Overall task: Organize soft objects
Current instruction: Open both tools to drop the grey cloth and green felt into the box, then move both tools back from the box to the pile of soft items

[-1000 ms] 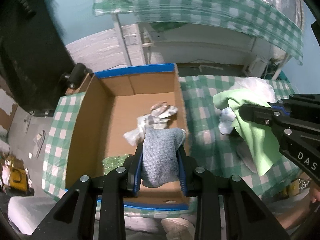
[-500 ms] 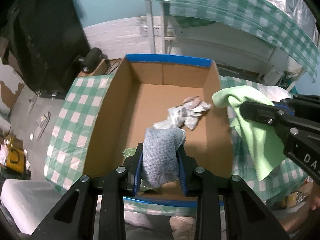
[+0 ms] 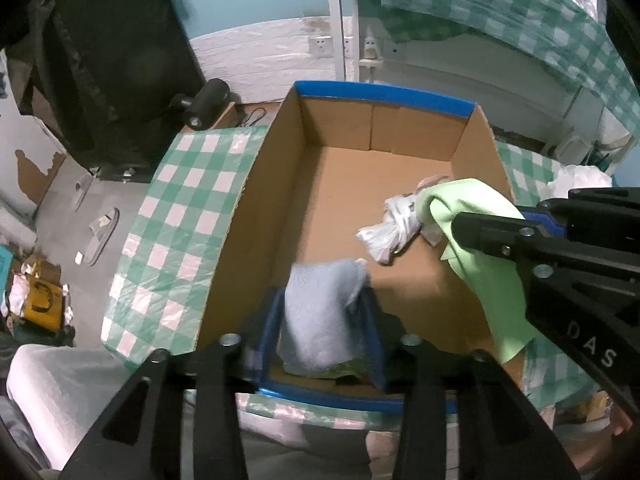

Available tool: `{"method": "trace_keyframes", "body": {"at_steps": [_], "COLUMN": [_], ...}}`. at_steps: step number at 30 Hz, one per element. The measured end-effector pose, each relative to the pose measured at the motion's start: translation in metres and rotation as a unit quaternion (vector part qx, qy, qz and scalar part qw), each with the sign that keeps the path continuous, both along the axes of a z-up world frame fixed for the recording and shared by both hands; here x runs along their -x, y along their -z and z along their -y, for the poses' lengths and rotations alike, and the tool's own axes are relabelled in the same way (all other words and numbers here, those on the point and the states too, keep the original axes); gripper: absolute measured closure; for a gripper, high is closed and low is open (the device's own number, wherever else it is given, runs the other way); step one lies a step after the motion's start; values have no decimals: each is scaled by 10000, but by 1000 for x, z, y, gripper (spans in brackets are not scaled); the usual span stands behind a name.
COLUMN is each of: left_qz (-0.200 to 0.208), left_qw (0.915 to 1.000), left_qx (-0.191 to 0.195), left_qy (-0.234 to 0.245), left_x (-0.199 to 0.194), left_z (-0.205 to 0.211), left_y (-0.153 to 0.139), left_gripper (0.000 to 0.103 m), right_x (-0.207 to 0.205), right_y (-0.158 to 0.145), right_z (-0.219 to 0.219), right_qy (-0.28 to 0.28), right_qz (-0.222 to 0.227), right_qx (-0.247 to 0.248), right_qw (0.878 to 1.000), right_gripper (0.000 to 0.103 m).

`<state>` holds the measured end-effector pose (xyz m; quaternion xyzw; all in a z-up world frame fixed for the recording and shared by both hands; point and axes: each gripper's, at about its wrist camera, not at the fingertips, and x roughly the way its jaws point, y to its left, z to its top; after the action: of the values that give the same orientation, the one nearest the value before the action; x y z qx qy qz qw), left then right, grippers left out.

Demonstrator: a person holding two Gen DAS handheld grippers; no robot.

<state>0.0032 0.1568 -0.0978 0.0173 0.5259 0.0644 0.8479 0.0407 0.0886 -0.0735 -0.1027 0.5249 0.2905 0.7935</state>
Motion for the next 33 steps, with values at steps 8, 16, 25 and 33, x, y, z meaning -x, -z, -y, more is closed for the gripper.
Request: {"method": "trace_keyframes", "body": {"at_steps": [8,16,25,33], "left_qz": [29,95,120,167], "left_qw": [10000,9999,9997,9991], "left_qx": [-28,-50,-56,-37], "left_qy": [-80,37,223,398], "left_x": [-2,-4,-8,-14], "left_z": [-4,7,28,52], "left_y": [-2,-7,-11,-17], "left_gripper": [42,40,36,35], "right_x": [-3,-2,2,7], "right_y": [-3,-4,-11,-14], "right_z": [5,25,61,97], "right_qy": [235,415,672,925], "right_qz": [115,72,76,80], "right_qx": [22,80,124,178], "right_qw": [9997,9991,9976,9955], "right_gripper": [50,49,48,47]}}
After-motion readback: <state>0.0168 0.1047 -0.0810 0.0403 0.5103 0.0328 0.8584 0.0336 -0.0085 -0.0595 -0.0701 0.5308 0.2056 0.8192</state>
